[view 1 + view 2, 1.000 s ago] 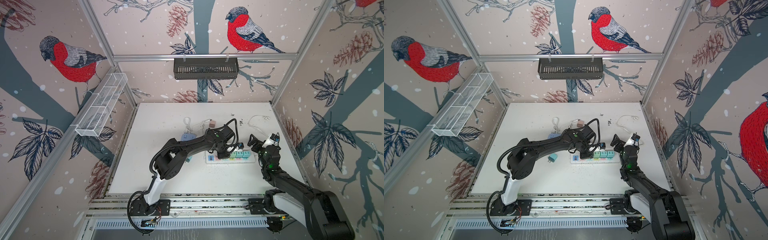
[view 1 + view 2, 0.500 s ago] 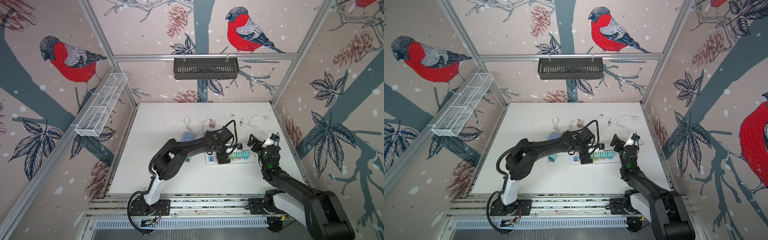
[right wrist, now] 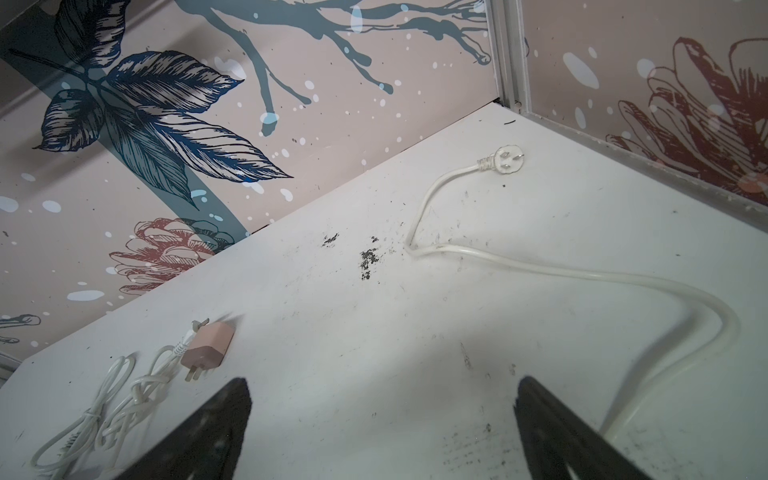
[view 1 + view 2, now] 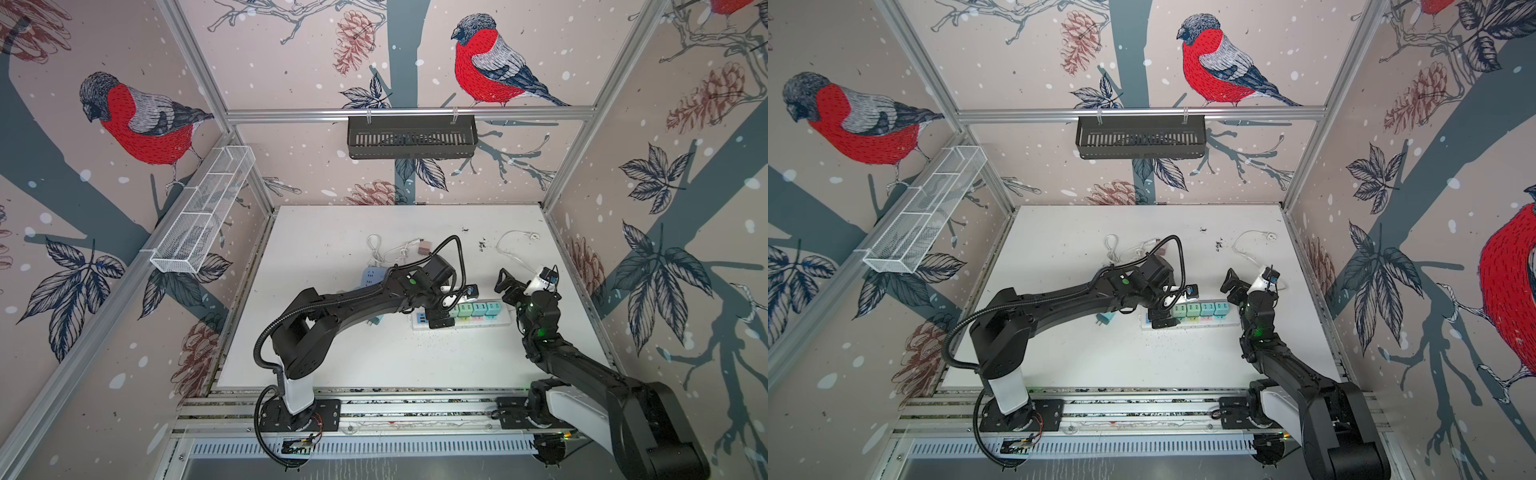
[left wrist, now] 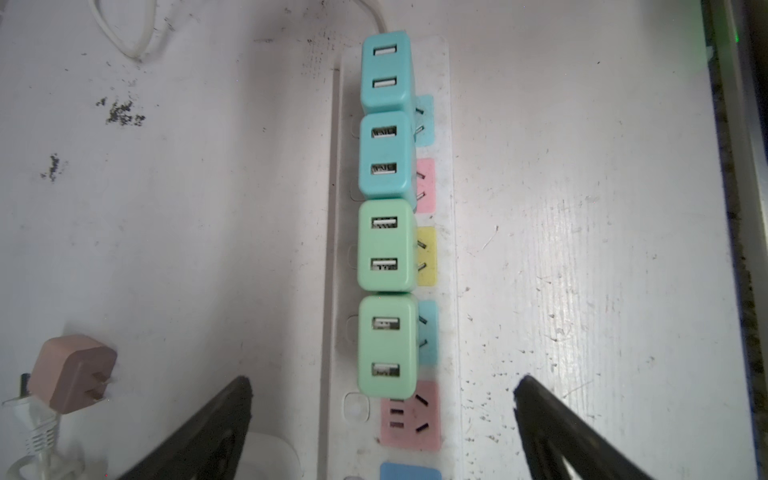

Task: Insert the plug
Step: 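Open the left gripper and lift it off the plugged adapter, then retract the left arm toward the robot away from the strip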

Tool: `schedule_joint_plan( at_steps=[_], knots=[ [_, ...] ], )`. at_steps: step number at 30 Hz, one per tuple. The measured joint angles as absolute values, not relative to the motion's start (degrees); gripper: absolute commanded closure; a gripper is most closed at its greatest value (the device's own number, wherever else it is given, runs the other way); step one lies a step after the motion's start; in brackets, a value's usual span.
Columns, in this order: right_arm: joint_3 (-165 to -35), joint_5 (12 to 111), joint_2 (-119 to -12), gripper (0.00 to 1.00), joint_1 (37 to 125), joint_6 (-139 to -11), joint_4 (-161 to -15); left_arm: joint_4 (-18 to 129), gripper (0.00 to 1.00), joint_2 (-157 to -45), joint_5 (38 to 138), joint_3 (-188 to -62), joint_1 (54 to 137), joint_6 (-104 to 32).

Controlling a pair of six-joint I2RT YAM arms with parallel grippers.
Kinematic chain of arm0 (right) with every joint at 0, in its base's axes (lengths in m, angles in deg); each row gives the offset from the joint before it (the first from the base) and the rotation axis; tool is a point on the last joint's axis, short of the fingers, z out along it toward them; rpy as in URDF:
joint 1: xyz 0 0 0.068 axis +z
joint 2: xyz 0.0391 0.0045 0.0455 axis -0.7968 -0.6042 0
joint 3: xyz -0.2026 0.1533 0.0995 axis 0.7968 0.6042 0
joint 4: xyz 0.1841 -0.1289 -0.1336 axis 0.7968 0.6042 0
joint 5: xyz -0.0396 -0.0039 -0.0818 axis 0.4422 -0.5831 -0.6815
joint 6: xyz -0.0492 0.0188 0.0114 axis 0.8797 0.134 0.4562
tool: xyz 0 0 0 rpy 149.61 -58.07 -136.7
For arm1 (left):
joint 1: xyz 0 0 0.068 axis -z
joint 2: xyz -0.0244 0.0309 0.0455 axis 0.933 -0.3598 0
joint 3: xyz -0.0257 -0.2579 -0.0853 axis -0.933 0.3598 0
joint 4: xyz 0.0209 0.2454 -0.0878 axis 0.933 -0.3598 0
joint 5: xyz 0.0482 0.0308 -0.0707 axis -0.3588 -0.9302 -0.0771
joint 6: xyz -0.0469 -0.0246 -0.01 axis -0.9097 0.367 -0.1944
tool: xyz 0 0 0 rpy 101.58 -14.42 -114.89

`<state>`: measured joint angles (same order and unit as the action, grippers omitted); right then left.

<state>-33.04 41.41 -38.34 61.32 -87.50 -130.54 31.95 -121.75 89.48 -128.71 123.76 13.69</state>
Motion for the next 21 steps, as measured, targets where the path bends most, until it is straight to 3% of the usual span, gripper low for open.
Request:
schedule_joint_plan(
  at_steps=[5, 13, 21],
  knots=[
    [-33.04, 41.39, -38.25, 0.00, 61.34, -87.50, -130.54, 40.89, 0.01, -113.38, 87.73, -119.22, 122.10, 10.61],
    [-33.08, 41.20, -38.25, 0.00, 61.38, -87.50, -130.16, 64.71, 0.01, -96.60, 89.98, -97.69, 107.21, -8.30],
    [-35.09, 40.37, -38.17, 0.00, 62.10, -87.52, -127.13, 77.89, 0.02, -84.40, 74.29, -80.73, 102.60, -18.59]
  ],
)
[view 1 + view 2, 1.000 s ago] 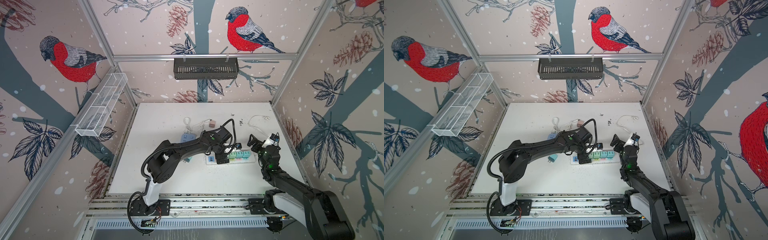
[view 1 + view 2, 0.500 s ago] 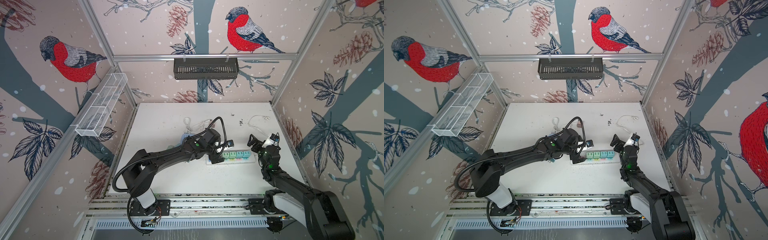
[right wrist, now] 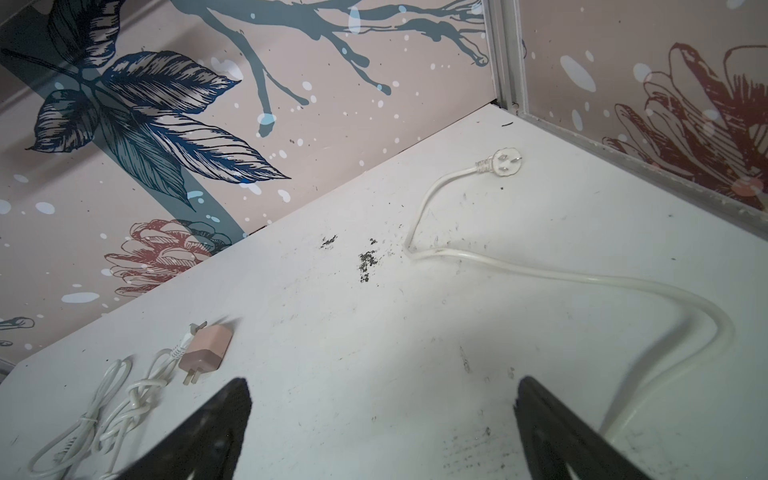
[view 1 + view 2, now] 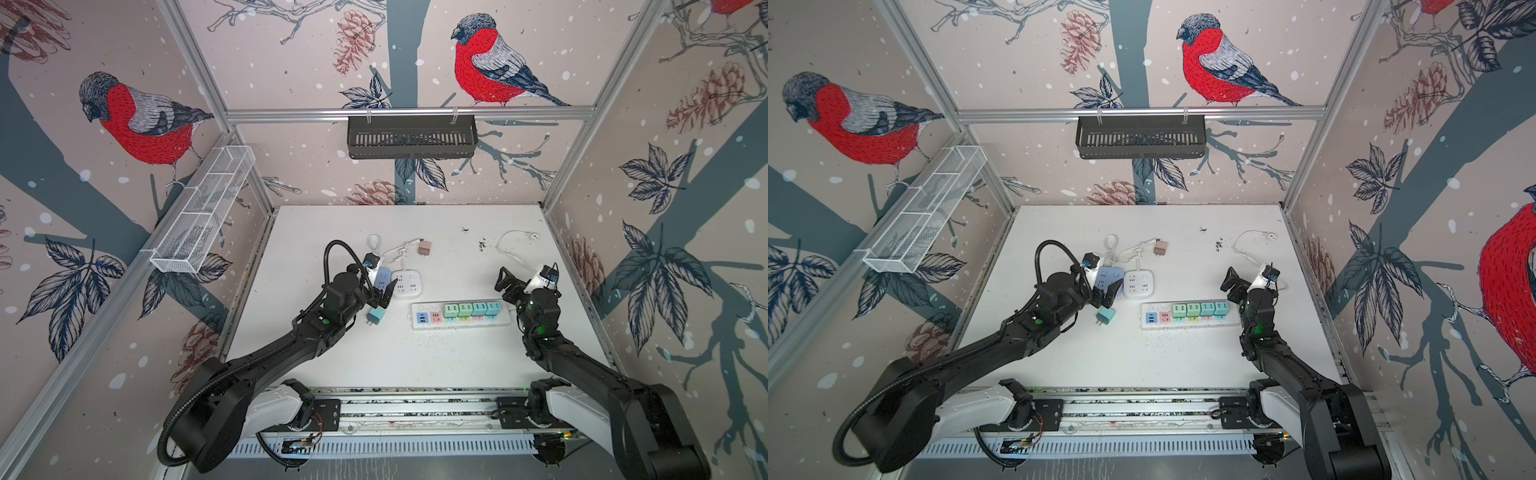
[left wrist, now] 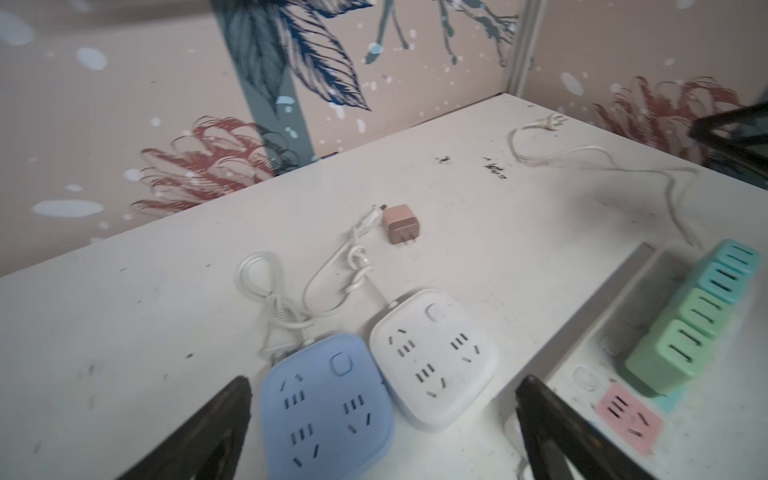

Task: Insert the plug
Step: 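Retract the left arm toward the robot away from the strip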

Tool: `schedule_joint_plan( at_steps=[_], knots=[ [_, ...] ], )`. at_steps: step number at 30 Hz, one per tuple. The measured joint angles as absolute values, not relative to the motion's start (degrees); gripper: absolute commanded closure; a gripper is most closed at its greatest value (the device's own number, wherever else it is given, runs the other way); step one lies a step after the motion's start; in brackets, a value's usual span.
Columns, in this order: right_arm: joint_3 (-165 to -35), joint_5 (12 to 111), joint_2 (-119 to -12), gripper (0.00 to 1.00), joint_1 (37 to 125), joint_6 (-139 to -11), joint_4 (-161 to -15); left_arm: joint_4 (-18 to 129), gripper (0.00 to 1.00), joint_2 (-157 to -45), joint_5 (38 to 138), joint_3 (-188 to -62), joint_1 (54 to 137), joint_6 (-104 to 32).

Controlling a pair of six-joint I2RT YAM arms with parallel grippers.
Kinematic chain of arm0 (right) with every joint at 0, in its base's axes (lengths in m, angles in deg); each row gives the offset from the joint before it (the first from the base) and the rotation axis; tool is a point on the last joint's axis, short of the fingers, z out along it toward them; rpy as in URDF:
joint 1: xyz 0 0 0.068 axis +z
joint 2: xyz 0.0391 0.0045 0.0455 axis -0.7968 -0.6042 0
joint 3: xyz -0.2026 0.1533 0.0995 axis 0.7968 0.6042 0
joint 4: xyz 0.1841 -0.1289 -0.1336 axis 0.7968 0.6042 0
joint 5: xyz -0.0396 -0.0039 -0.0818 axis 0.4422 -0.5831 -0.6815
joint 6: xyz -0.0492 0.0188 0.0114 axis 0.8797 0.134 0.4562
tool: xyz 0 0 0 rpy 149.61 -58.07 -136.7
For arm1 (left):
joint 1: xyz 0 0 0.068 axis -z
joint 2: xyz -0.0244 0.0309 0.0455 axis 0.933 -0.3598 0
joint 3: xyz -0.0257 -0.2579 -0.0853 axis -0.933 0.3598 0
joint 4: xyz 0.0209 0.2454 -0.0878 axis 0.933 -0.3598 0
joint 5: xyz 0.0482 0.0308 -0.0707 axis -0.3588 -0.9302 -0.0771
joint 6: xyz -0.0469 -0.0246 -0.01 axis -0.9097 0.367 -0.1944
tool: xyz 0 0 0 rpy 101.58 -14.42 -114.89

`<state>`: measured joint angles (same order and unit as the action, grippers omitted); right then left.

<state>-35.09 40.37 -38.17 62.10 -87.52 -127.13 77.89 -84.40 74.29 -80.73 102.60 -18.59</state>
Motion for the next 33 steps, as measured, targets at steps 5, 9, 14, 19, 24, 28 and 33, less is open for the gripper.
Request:
schedule_joint_plan(
  at_steps=[5, 9, 14, 19, 24, 28, 33],
  knots=[
    [-39.44, 36.74, -39.43, 0.00, 64.42, -89.09, -122.16, 74.85, 0.02, -87.26, 51.93, -83.86, 102.34, -30.07],
    [-41.60, 31.47, -39.08, 0.00, 65.16, -92.50, -116.74, 67.40, 0.02, -90.61, 38.20, -89.60, 102.32, -40.60],
    [-41.08, 27.91, -36.81, 0.00, 65.49, -93.92, -114.06, 60.03, 0.03, -90.85, 29.59, -91.18, 102.32, -47.84],
    [-38.68, 27.69, -33.93, 0.00, 65.51, -92.76, -114.38, 58.55, 0.03, -85.60, 25.31, -87.70, 101.84, -49.35],
    [-38.87, 29.26, -33.90, 0.00, 65.49, -90.93, -114.86, 58.33, 0.02, -81.25, 25.09, -84.84, 97.47, -49.67],
    [-40.58, 29.02, -35.41, 0.00, 65.58, -90.56, -114.06, 53.98, 0.02, -82.37, 26.16, -85.78, 91.91, -53.89],
    [-40.73, 24.96, -32.64, 0.00, 66.37, -92.00, -112.72, 52.06, 0.02, -81.17, 27.38, -81.21, 88.77, -56.84]
  ],
)
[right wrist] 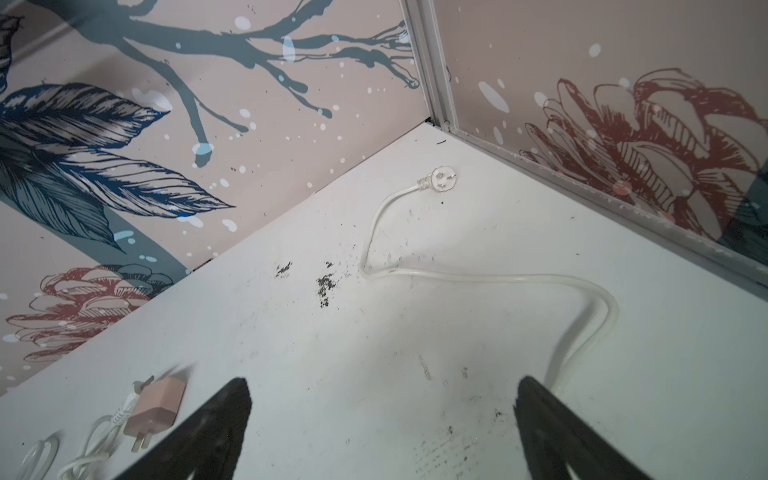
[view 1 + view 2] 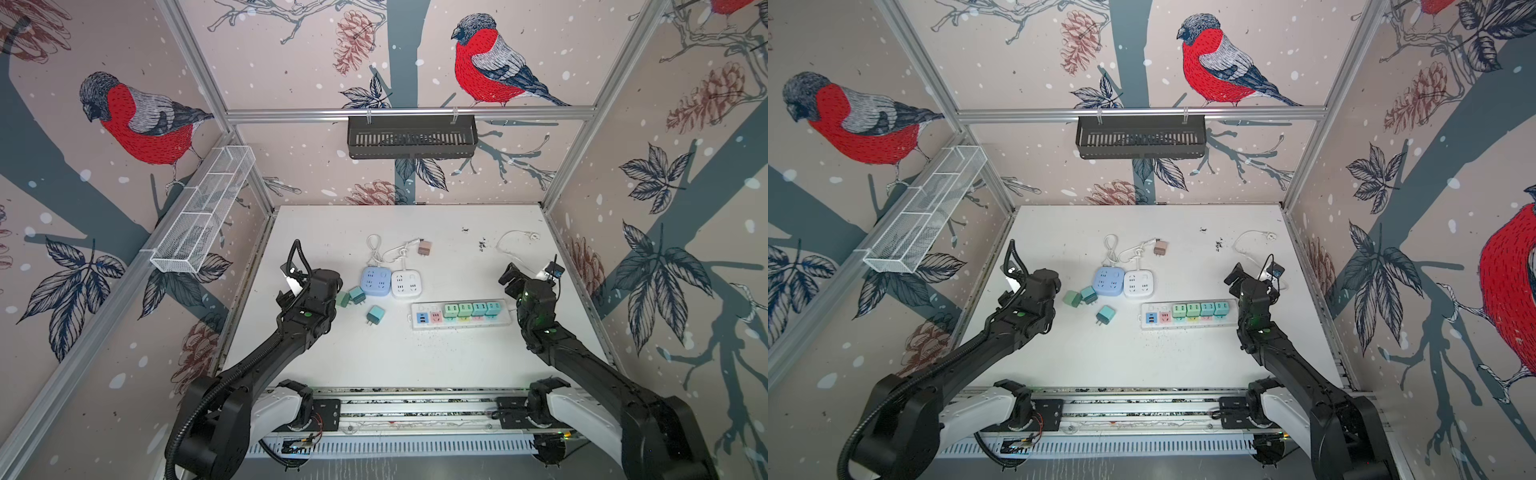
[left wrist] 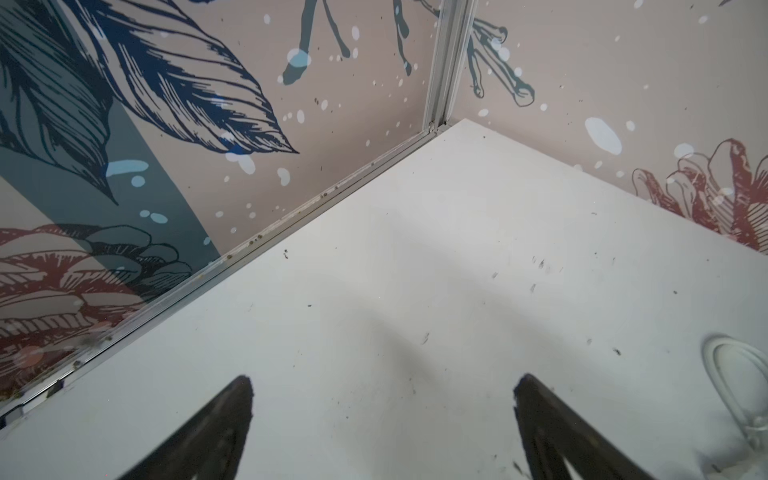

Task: Insert the plug
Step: 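Retract the left arm toward the robot away from the strip, then reach the right gripper toward the pink plug on the white cord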

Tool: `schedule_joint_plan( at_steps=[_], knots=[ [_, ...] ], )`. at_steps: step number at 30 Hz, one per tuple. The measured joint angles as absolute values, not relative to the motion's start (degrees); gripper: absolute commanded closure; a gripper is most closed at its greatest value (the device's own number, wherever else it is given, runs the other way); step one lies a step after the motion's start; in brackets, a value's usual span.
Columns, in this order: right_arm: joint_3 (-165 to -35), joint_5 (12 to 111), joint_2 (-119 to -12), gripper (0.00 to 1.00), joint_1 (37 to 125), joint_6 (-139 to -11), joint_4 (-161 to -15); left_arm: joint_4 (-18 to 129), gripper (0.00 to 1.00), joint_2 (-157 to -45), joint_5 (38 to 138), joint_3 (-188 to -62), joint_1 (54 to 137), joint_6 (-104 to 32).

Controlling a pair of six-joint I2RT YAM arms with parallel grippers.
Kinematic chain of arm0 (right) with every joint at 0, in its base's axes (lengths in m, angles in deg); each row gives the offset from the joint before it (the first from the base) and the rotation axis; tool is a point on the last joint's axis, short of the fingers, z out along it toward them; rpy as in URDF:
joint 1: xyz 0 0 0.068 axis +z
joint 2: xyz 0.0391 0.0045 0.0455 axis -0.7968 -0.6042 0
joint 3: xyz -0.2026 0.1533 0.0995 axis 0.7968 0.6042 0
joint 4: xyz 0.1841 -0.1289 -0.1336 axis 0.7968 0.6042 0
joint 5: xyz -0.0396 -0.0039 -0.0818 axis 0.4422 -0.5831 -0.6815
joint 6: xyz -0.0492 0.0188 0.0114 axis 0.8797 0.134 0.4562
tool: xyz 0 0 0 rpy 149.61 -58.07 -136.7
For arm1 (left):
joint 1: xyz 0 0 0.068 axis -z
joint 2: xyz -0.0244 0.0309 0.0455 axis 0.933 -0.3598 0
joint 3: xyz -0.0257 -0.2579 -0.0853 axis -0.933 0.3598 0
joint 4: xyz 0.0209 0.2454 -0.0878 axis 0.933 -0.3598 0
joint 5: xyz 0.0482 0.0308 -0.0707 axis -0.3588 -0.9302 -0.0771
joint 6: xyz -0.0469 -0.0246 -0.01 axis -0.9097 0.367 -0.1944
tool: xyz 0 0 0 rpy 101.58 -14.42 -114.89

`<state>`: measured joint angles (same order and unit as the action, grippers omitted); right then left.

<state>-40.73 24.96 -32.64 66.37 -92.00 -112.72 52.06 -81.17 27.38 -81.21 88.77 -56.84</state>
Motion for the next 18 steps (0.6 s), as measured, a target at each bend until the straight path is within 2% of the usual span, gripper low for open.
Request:
schedule_joint_plan(
  at_steps=[5, 8, 12, 18],
  knots=[
    [-33.58, 22.44, -24.05, 0.00, 70.00, -88.65, -117.90, 61.45, 0.02, -74.24, 30.92, -72.18, 88.55, -53.35],
    [-32.47, 24.34, -21.95, 0.00, 69.12, -88.89, -118.27, 65.87, 0.02, -70.22, 32.21, -69.34, 88.48, -52.23],
    [-44.21, 33.44, -28.18, 0.00, 70.19, -88.48, -113.71, 69.08, 0.02, -66.98, 33.96, -66.87, 88.44, -50.86],
    [-59.83, 36.30, -40.85, 0.00, 79.28, -87.54, -102.97, 70.81, 0.02, -64.55, 35.27, -65.47, 88.46, -50.44]
  ],
)
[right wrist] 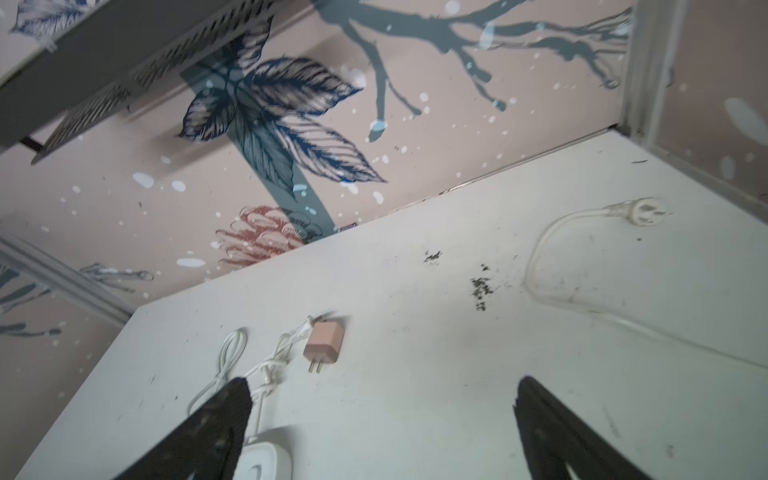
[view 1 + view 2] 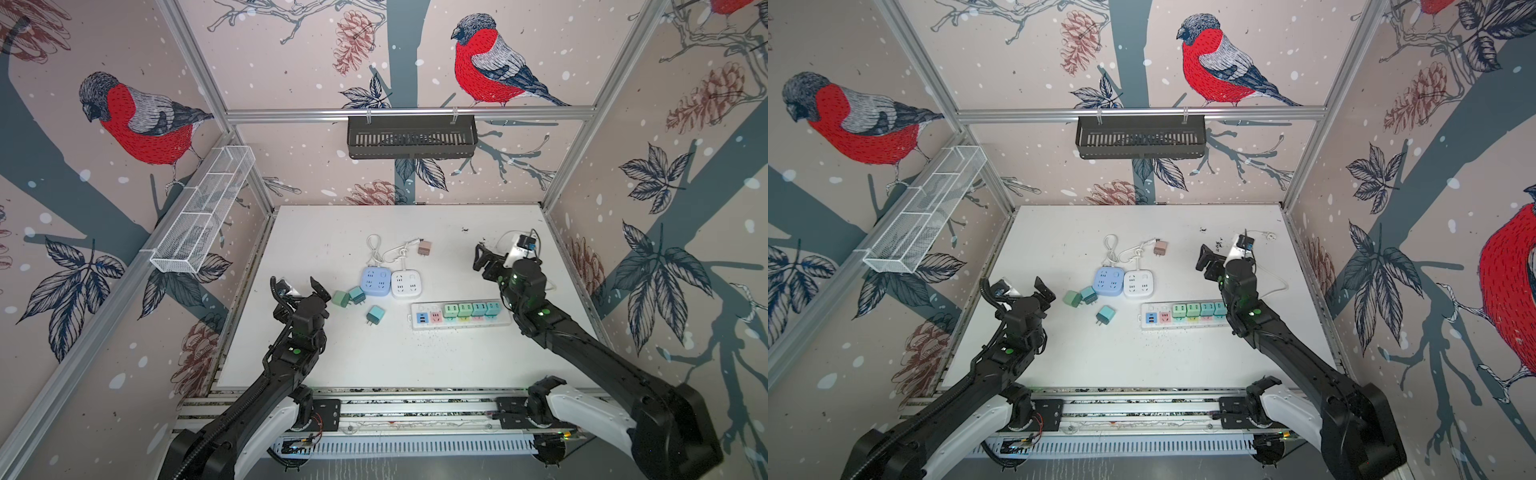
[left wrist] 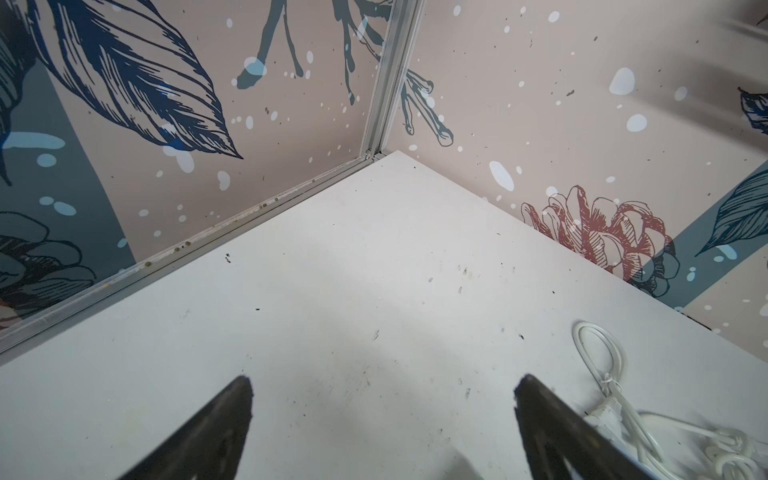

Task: Insert the plug
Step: 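Reach the right gripper toward the pink plug on the white cord, then close the right gripper on the pink plug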

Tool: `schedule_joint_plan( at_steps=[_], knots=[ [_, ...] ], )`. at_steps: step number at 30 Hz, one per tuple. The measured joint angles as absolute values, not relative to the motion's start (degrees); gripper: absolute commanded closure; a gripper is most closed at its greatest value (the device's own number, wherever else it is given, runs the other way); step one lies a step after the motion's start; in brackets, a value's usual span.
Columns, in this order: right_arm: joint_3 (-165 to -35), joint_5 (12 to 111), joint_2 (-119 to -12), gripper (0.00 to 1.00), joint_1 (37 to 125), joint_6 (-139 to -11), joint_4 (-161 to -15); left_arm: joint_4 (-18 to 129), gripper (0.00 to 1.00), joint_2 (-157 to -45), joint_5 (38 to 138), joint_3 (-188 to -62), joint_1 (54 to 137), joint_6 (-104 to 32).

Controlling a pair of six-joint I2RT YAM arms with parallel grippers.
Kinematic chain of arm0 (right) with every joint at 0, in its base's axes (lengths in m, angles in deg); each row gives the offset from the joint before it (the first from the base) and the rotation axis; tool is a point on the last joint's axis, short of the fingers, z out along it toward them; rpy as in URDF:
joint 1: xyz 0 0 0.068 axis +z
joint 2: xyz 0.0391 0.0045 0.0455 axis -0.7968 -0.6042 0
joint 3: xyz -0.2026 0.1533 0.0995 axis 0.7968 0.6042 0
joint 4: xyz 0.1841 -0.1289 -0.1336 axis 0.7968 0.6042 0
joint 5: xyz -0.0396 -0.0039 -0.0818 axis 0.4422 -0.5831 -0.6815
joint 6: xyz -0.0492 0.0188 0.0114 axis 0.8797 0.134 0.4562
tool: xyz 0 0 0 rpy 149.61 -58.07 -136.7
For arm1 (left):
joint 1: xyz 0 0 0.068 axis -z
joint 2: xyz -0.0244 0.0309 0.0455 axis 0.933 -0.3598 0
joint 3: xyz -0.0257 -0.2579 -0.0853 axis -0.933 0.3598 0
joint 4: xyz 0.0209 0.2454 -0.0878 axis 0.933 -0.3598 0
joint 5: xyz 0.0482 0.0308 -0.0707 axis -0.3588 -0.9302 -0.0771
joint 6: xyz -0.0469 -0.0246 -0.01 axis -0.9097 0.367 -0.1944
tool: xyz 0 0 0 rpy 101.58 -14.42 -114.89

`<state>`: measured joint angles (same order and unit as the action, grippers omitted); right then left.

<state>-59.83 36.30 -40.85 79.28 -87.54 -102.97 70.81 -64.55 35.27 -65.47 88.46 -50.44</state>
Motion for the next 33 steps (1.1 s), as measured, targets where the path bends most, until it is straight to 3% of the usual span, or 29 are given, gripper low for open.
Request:
schedule_joint_plan(
  at_steps=[6, 9, 12, 19, 24, 33],
  knots=[
    [-77.89, 26.33, -53.31, 0.00, 89.97, -90.82, -88.07, 72.01, 0.02, -62.50, 35.97, -64.25, 88.44, -50.31],
    [-81.65, 17.24, -56.37, 0.00, 95.28, -90.77, -84.64, 72.19, 0.02, -61.69, 36.32, -63.73, 88.44, -50.31],
    [-81.69, 12.59, -58.45, 0.00, 94.91, -91.04, -83.21, 72.36, 0.02, -61.32, 36.50, -63.38, 88.44, -50.31],
    [-87.57, 22.44, -68.94, 0.00, 87.11, -92.02, -82.54, 72.99, 0.02, -60.03, 36.47, -62.61, 88.44, -50.33],
    [-102.04, 27.91, -83.45, 0.12, 86.50, -92.28, -77.58, 73.06, 0.02, -58.72, 36.50, -61.85, 88.44, -50.31],
    [-126.98, 31.30, -106.38, 0.16, 84.51, -93.48, -64.44, 73.43, 0.02, -58.43, 36.50, -61.56, 88.44, -50.29]
  ],
)
